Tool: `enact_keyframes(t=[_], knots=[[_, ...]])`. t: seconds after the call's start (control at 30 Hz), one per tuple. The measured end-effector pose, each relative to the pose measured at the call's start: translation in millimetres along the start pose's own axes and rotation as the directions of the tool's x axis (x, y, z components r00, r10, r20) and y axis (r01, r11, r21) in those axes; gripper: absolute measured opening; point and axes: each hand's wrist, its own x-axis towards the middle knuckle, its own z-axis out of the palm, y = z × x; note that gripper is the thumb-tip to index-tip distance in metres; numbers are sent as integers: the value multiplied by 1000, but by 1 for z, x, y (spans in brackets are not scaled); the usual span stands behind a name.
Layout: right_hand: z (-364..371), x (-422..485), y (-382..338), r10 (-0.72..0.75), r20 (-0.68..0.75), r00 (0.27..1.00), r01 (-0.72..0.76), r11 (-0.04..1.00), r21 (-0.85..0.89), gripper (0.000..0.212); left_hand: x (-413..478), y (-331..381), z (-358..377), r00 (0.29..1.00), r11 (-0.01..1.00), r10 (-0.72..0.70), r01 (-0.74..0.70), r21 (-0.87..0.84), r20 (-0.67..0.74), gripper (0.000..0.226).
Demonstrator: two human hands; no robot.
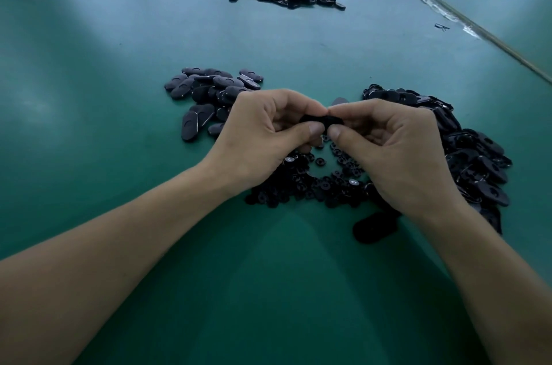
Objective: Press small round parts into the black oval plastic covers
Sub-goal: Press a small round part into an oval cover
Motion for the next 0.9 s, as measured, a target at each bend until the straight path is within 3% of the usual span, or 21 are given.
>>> enact_keyframes(t=[0.43,0.9], knots=[[2,0,-3,86,-27,996,-88,991,-101,15,1,-1,0,999,999,-32,31,-16,-14,23],[6,-1,-8,131,-86,988,-136,989,-64,6,0,0,0,999,999,19,-18,38,-26,25]])
